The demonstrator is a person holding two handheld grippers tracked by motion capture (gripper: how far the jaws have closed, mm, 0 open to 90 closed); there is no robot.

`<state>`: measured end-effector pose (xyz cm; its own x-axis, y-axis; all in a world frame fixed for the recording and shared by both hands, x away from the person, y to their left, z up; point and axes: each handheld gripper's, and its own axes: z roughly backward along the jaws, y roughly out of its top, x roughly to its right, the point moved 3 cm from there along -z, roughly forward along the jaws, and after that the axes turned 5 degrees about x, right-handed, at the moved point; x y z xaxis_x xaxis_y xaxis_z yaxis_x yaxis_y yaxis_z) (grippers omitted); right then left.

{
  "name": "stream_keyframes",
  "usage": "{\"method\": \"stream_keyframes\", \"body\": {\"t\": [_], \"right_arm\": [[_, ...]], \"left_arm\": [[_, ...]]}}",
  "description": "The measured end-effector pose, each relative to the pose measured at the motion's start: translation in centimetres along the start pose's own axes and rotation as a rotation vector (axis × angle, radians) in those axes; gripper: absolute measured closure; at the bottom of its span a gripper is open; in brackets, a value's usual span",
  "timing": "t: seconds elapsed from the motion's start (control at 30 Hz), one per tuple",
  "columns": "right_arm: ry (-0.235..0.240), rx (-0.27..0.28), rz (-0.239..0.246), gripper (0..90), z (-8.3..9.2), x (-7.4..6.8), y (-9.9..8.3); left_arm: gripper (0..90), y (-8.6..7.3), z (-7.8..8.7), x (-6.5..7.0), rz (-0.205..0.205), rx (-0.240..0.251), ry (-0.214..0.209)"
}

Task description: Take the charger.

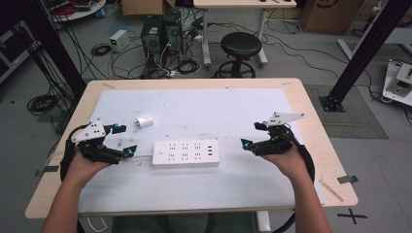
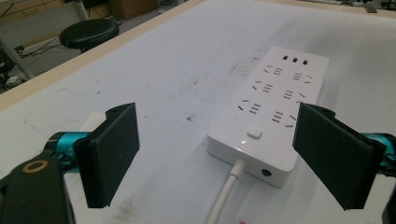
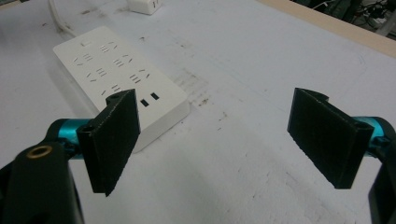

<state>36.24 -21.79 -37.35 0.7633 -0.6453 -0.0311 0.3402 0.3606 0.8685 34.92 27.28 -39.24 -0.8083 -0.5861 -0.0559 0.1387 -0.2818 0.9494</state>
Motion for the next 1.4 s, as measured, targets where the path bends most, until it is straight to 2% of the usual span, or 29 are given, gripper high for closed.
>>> {"method": "stream_keyframes", "body": {"t": [0.2, 0.5, 0.53, 0.63, 0.67, 0.73, 0.8, 0.97, 1.0, 1.07, 1.13, 1.23, 1.27, 1.3, 1.4], "right_arm": [[0.000, -0.004, -0.005, 17.4, 0.0, 0.0, 0.2], [-0.003, -0.020, 0.001, 17.4, -0.2, -0.2, 0.2], [0.000, -0.018, 0.005, 17.4, -0.2, -0.2, 0.2], [-0.005, -0.019, 0.007, 17.4, -0.2, -0.2, 0.3], [-0.005, -0.018, 0.007, 17.4, -0.1, -0.2, 0.3], [-0.004, -0.025, 0.008, 17.4, -0.2, -0.2, 0.3], [-0.002, -0.028, 0.012, 17.5, -0.3, -0.2, 0.3], [-0.001, -0.033, 0.012, 17.4, -0.4, -0.2, 0.2], [0.005, -0.042, 0.007, 17.4, -0.6, -0.2, 0.2], [0.004, -0.045, 0.014, 17.4, -0.7, -0.1, 0.2], [0.004, -0.049, 0.010, 17.4, -0.7, -0.1, 0.2], [0.005, -0.053, 0.015, 17.4, -0.8, -0.1, 0.1], [0.005, -0.053, 0.015, 17.4, -0.8, -0.1, 0.1], [0.006, -0.053, 0.012, 17.4, -0.8, -0.1, 0.1], [0.005, -0.053, 0.011, 17.4, -0.8, -0.1, 0.1]], "left_arm": [[14.7, 0.7, 0.3, -0.5, -0.002, 0.005, 0.021], [14.7, 1.4, 0.2, -1.7, -0.019, -0.024, 0.044], [14.7, 1.7, 0.2, -2.3, -0.024, -0.029, 0.045], [14.7, 1.9, 0.1, -2.8, -0.035, -0.048, 0.049], [14.7, 2.3, -0.1, -3.7, -0.033, -0.047, 0.055], [14.7, 2.5, -0.5, -4.4, -0.036, -0.074, 0.054], [14.7, 2.9, -0.9, -4.9, -0.036, -0.073, 0.054], [14.7, 3.1, -1.1, -5.1, -0.028, -0.069, 0.049], [14.7, 3.6, -3.0, -6.5, -0.026, -0.107, 0.037], [14.7, 3.6, -3.7, -7.0, -0.020, -0.114, 0.034], [14.7, 3.5, -4.6, -7.5, -0.028, -0.151, 0.031], [14.7, 3.3, -5.9, -8.2, -0.019, -0.157, 0.022], [14.7, 3.3, -5.9, -8.2, -0.019, -0.157, 0.022], [14.7, 2.9, -6.7, -8.7, -0.014, -0.186, 0.020], [14.7, 2.6, -7.2, -9.1, -0.018, -0.212, 0.017]]}}
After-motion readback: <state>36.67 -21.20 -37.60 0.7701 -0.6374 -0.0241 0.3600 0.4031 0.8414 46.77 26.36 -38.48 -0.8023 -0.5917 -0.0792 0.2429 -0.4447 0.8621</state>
